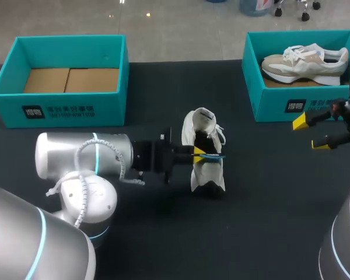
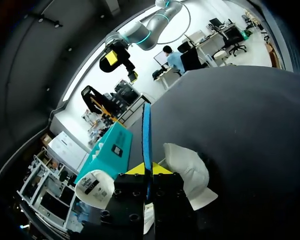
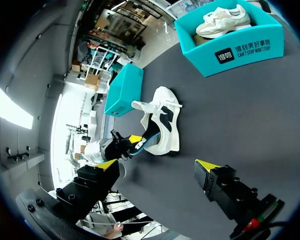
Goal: Take the shoe out of the shoebox, open the shoe tongue, remove and reinsert the insole, then place the shoe into the shoebox
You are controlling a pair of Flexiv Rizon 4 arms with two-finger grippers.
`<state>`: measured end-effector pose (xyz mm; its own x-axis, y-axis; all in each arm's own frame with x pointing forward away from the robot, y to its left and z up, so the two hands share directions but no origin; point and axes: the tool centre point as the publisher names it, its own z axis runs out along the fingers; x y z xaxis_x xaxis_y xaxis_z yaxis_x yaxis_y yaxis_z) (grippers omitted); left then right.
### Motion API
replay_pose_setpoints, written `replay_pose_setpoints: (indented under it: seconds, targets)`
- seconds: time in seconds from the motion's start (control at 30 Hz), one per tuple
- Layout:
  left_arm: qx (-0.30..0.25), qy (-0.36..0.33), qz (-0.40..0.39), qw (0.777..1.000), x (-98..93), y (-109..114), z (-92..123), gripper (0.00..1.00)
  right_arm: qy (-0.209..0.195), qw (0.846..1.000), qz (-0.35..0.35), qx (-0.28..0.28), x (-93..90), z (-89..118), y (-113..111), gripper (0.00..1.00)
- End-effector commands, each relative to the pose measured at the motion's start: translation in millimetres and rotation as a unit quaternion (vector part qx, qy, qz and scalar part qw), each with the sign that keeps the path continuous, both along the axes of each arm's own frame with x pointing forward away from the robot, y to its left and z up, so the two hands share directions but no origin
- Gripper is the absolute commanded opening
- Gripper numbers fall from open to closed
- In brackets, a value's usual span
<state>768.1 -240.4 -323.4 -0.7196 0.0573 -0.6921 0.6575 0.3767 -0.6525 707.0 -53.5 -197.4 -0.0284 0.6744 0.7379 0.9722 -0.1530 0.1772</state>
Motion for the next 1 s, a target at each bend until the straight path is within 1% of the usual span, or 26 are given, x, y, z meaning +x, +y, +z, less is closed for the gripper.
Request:
replay_pose_setpoints:
  seconds: [0.03, 0.33, 0.47, 0.53, 0.67, 0.77, 0.87, 0.93, 1.0]
  targets:
    - [0.015, -0.011, -0.001, 1.000, 6.5, -5.1, -5.3, 0.00, 0.001, 1.000, -0.001, -0.002, -0.8, -0.2, 0.4, 1.00]
    - [0.040, -0.034, 0.005, 0.999, 22.1, -9.8, -24.1, 0.00, 0.001, 1.000, -0.001, -0.002, -0.8, -0.2, 0.4, 1.00]
    - [0.048, -0.029, 0.007, 0.998, 23.2, -7.8, -28.6, 0.00, 0.001, 1.000, -0.001, -0.002, -0.8, -0.2, 0.4, 1.00]
    - [0.044, -0.024, 0.009, 0.999, 20.1, -4.7, -24.6, 0.31, 0.001, 1.000, -0.001, -0.002, -0.8, -0.2, 0.4, 1.00]
    - [0.034, -0.021, 0.009, 0.999, 13.5, 0.4, -14.0, 0.38, 0.001, 1.000, -0.001, -0.002, -0.8, -0.2, 0.4, 1.00]
    - [0.027, -0.023, 0.003, 0.999, 8.9, 1.1, -7.1, 0.35, 0.001, 1.000, -0.001, -0.002, -0.8, -0.2, 0.4, 1.00]
    - [0.026, -0.024, -0.003, 0.999, 5.6, -1.0, -5.5, 0.29, 0.001, 1.000, -0.001, -0.002, -0.8, -0.2, 0.4, 1.00]
    - [0.029, -0.022, -0.008, 0.999, 5.3, -3.4, -9.1, 0.22, 0.001, 1.000, -0.001, -0.002, -0.8, -0.2, 0.4, 1.00]
    - [0.033, -0.020, -0.010, 0.999, 6.7, -5.6, -13.3, 0.04, 0.001, 1.000, -0.001, -0.002, -0.8, -0.2, 0.4, 1.00]
